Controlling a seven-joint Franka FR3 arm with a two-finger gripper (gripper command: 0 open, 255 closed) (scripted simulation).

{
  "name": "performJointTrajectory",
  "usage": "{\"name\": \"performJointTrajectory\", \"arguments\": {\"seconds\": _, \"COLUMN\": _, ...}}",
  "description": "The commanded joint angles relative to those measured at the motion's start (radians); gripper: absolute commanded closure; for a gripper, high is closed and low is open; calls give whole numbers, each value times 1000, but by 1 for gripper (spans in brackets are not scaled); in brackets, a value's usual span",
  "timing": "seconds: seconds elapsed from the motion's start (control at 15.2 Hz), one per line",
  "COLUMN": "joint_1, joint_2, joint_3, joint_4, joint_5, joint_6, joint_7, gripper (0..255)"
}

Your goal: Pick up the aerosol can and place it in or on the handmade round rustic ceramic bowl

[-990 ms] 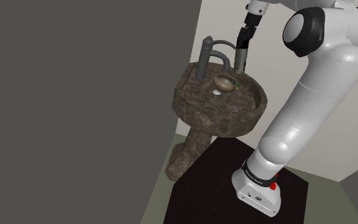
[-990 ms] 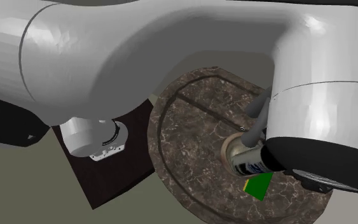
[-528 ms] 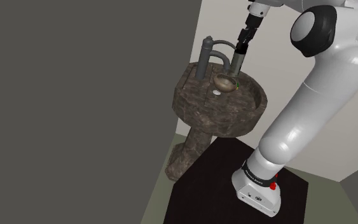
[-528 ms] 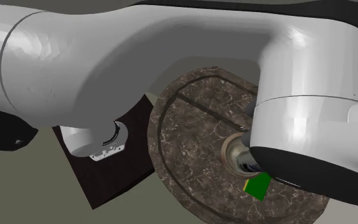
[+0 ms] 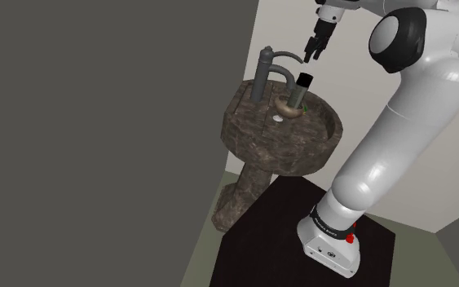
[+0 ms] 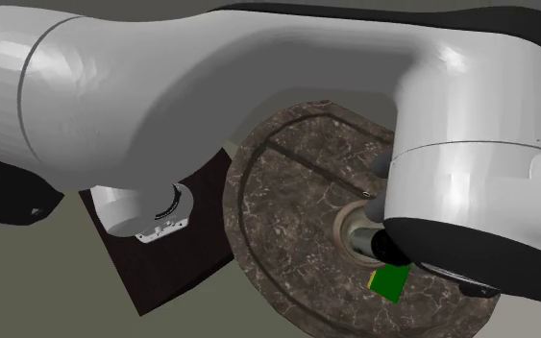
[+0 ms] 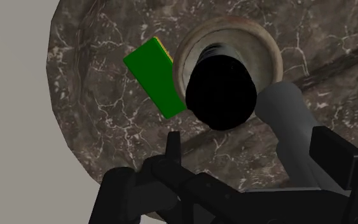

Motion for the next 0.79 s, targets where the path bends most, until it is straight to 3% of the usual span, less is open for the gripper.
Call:
{"name": "performJointTrajectory", "arguments": {"seconds": 0.0, "joint_1": 10, "joint_2": 17, "joint_3": 12, "joint_4": -4, "joint_5": 20, "joint_6": -57, "joint_7": 4, "gripper": 0}}
{"name": "performJointTrajectory", "arguments": {"seconds": 0.13, "joint_1": 7, "joint_2": 18, "joint_3": 9, "joint_4": -39, "joint_5": 21, "joint_6": -20, "joint_7": -3, "gripper": 0}}
{"name": "performJointTrajectory", "arguments": {"seconds": 0.4, "joint_1": -9, "joint_2": 61, "joint_3": -2, "joint_4": 135, "joint_5": 49, "joint_6": -160, "joint_7": -20, "gripper": 0}}
{"name": "performJointTrajectory", "arguments": {"seconds": 0.73, "joint_1": -10, "joint_2": 61, "joint_3": -2, "joint_4": 135, "joint_5": 49, "joint_6": -160, "joint_7": -20, "gripper": 0}}
